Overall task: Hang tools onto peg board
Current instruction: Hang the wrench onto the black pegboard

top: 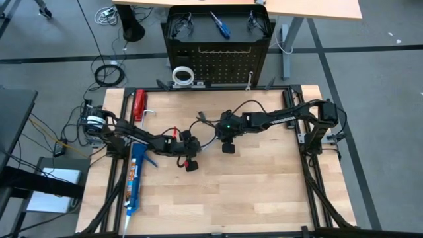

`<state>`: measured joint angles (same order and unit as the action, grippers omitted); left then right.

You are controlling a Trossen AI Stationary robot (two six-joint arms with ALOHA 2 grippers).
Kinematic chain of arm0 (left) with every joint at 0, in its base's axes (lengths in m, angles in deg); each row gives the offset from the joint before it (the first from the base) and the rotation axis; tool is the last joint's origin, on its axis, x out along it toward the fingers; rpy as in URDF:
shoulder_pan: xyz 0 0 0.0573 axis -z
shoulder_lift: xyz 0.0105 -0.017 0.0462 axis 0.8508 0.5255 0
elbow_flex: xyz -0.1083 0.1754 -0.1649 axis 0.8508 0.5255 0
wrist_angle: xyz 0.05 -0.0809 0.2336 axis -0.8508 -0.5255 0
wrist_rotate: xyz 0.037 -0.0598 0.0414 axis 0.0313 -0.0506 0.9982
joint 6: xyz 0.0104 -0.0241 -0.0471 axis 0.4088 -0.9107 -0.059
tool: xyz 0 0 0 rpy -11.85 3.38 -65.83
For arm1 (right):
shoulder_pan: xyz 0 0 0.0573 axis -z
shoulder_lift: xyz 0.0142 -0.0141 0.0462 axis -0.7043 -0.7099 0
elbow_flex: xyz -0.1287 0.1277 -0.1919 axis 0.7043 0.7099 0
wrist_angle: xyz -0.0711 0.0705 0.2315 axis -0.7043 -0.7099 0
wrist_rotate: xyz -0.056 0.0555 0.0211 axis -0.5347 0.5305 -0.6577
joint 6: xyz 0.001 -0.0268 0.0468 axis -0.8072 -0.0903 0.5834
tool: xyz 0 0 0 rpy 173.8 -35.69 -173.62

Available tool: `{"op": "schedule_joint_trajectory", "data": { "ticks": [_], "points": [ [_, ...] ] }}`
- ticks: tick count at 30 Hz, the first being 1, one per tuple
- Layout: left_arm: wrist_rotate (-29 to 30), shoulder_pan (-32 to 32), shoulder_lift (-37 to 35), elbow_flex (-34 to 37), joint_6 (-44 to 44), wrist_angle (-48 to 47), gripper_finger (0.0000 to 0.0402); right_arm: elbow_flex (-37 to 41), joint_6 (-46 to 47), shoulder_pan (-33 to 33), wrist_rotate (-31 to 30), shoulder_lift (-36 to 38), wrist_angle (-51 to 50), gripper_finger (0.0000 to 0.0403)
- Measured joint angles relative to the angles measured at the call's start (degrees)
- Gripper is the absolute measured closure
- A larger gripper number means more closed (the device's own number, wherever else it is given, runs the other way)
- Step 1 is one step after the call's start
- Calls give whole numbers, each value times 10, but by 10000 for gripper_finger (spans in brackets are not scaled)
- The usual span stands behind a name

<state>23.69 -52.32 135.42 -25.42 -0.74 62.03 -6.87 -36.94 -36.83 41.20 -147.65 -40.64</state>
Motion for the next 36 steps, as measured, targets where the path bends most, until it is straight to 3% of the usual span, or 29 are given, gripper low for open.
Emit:
{"op": "schedule_joint_trajectory", "data": {
  "ticks": [4, 9, 14, 19, 23, 31, 36],
  "points": [
    [-4, 0, 16, -2, -1, 8, 401, 0, -7, 0, 0, 0, 0, 296],
    [-5, 0, 18, -1, 0, 14, 401, -1, -99, -6, 0, 0, -2, 282],
    [-6, 0, 19, -1, 0, 12, 401, -1, -167, -7, -12, 0, -10, 228],
    [-7, 0, 19, 0, 1, 19, 401, -1, -198, -15, -78, 0, -13, 160],
    [-7, 0, 20, 1, 1, 25, 401, 0, -201, -28, -122, -1, -15, 128],
    [-8, 0, 20, 1, 1, 29, 401, 59, -181, -18, -126, -1, 73, 130],
    [-8, 0, 20, 1, 1, 30, 401, 84, -215, -18, -125, -2, 127, 136]
  ]
}}
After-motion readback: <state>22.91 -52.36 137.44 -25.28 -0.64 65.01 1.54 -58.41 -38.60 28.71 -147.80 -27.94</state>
